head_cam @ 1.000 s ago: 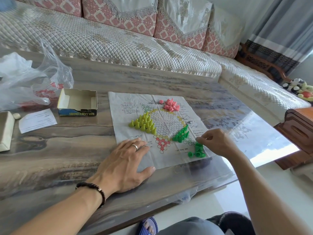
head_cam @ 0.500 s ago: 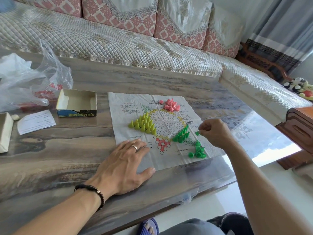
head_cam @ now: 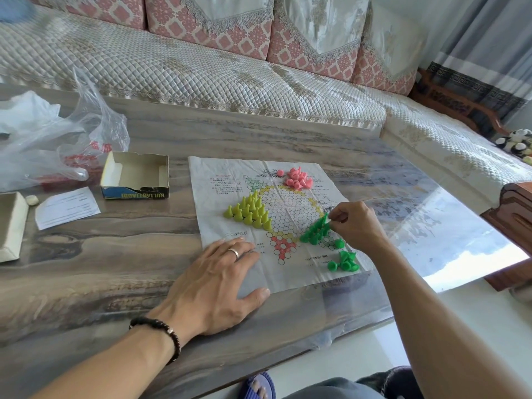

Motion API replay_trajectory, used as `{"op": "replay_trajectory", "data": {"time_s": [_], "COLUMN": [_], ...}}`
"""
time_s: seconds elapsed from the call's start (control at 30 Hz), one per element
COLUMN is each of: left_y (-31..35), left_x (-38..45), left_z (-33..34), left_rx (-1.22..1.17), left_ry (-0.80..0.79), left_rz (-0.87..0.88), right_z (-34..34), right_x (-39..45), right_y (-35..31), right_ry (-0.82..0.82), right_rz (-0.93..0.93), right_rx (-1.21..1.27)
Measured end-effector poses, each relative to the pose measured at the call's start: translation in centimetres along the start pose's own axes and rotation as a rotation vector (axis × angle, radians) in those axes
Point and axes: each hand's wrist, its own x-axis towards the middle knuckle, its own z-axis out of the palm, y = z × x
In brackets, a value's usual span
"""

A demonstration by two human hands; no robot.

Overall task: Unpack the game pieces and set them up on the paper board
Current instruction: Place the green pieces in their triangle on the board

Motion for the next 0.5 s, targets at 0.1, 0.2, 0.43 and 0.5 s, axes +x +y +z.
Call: {"op": "replay_trajectory", "data": {"time_s": [0.1, 0.2, 0.43, 0.5], "left_y": [0.0, 0.0, 0.0, 0.0], "left_x": [-0.1, 0.0, -0.1, -0.1], "left_z": [0.0, 0.0, 0.0, 0.0], "left_rx": [0.007, 0.007, 0.003, 0.003], "left_ry": [-0.008, -0.002, 0.012, 0.012], "left_rz": [0.002, 0.007, 0.011, 0.01], "right_z": [-0.1, -0.4, -1.2, -1.2], "right_x": [-0.1, -0.3, -1.5, -1.8], "right_y": [0.3, 0.8, 1.2, 1.3], "right_ry": [-0.013, 0.006, -0.118, -0.174], "right_rz": [0.011, 0.028, 0.079, 0.098], "right_rx": [0.01, 0.008, -0.094, -0.108]}}
